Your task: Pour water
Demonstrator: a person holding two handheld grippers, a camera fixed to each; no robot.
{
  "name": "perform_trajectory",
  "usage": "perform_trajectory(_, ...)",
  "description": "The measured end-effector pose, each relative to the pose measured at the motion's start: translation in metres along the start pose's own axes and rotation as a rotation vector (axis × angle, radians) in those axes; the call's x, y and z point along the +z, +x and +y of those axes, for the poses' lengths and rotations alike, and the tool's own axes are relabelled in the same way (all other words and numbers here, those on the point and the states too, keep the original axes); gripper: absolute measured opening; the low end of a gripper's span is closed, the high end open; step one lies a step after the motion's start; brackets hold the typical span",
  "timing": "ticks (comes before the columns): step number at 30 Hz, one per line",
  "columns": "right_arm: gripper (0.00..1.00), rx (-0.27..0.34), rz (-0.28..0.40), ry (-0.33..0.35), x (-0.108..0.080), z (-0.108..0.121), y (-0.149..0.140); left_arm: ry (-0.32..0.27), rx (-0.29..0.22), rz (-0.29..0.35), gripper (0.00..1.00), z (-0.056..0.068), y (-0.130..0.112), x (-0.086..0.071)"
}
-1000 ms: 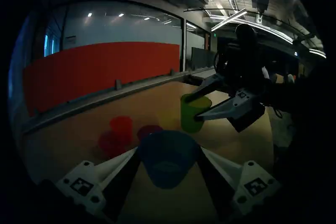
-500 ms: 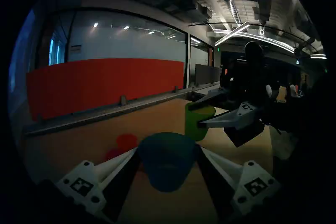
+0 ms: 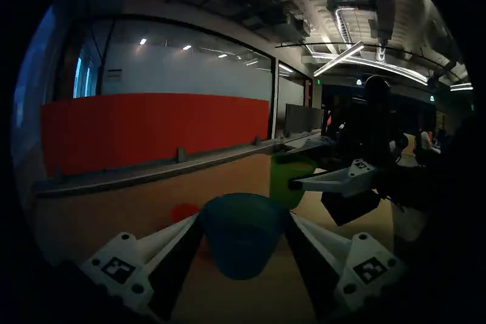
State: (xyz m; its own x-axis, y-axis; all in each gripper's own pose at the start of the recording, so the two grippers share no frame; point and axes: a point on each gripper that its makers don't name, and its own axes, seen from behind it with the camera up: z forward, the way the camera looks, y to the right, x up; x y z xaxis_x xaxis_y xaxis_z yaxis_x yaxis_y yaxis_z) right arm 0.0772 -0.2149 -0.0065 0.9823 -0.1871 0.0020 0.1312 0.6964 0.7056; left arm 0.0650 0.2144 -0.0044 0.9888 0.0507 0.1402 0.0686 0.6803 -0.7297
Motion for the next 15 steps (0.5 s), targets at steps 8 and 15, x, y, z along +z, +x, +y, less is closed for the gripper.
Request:
perform_trajectory(8,0.93,0.006,0.021,-0.002,0.001,-0.001,0.008,0.005,0.006,0.020,0.89,-0.001,0.010,0.001)
perform_trajectory(15,0.93,0.014,0.028,0.006,0.001,-0.001,0.009,0.019,0.042,0.033,0.89,-0.004,0.021,0.001)
